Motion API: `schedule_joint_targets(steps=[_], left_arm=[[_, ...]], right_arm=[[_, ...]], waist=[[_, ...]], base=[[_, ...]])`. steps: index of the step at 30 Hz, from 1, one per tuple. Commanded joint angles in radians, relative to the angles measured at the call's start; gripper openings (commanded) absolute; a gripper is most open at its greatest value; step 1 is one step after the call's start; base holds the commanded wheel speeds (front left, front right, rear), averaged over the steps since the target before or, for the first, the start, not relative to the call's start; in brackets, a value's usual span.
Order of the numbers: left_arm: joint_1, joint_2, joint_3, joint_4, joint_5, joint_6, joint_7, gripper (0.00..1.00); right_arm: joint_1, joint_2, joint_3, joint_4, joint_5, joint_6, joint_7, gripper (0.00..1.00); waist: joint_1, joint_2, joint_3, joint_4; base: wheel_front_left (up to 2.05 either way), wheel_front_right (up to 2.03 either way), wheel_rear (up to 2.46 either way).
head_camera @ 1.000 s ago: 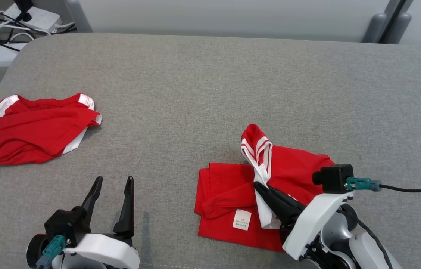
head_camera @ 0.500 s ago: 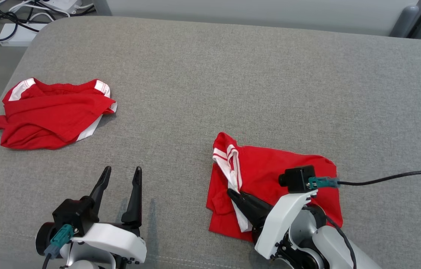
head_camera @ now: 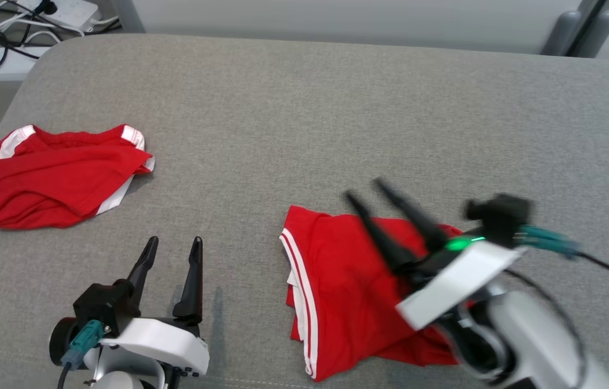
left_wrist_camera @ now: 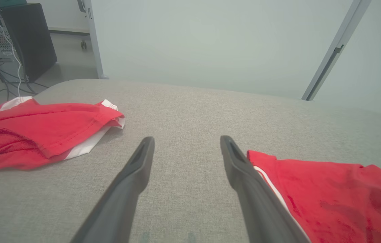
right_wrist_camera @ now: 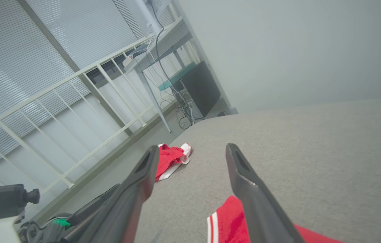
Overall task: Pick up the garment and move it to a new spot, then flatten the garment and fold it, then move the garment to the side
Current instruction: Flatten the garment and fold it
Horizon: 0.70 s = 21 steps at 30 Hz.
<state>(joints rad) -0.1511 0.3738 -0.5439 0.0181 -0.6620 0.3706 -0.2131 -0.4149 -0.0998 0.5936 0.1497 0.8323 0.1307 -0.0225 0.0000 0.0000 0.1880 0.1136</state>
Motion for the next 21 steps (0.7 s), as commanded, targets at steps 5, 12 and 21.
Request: schedule_joint_targets(steps=[5,12,21], left_arm=[[-0.023,0.053,0.062,-0.033,-0.003,0.016,-0.012,1.0],[0.02,0.101,0.098,-0.067,0.001,0.055,-0.012,1.0],[0.085,0.141,0.107,-0.098,0.021,0.101,-0.008,1.0]], right_arm=[[0.097,-0.126,-0.179,-0.135,-0.16,0.0,-0.101,1.0],[0.272,-0.218,-0.433,-0.112,-0.462,0.0,-0.202,1.0],[0.397,-0.185,-0.49,0.007,-0.547,0.0,-0.238,1.0]], waist=[[0.0,0.0,-0.024,-0.034],[0.0,0.0,-0.07,-0.074],[0.0,0.0,-0.125,-0.096]], base=[[0.0,0.0,0.0],[0.0,0.0,0.0],[0.0,0.0,0.0]])
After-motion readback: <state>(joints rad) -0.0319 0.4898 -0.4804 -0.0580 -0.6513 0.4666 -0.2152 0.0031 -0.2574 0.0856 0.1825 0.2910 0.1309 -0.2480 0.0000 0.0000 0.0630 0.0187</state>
